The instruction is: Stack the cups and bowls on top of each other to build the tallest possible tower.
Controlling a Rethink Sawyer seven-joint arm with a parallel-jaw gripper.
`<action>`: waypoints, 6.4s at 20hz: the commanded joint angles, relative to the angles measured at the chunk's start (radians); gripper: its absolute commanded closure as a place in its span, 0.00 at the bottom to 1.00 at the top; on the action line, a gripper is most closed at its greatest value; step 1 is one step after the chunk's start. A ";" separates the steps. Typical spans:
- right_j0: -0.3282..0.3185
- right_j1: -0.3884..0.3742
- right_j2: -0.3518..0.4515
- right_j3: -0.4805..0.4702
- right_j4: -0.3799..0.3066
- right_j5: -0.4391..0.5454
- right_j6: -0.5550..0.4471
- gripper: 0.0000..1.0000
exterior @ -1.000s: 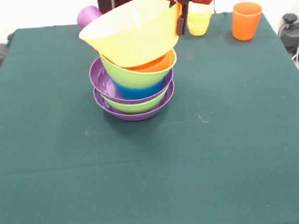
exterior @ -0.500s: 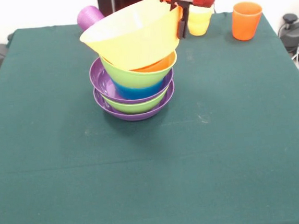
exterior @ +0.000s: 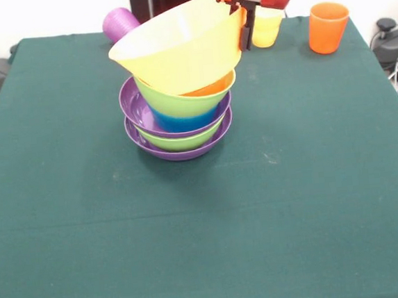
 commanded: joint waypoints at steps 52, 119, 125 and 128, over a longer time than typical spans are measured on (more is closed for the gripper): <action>0.012 -0.068 0.060 0.218 0.136 -0.148 0.135 0.00; 0.102 -0.203 -0.042 0.196 0.132 0.096 0.214 0.00; 0.132 -0.195 -0.060 0.197 0.143 0.086 0.242 0.00; 0.143 -0.180 -0.062 0.196 0.149 0.061 0.256 0.00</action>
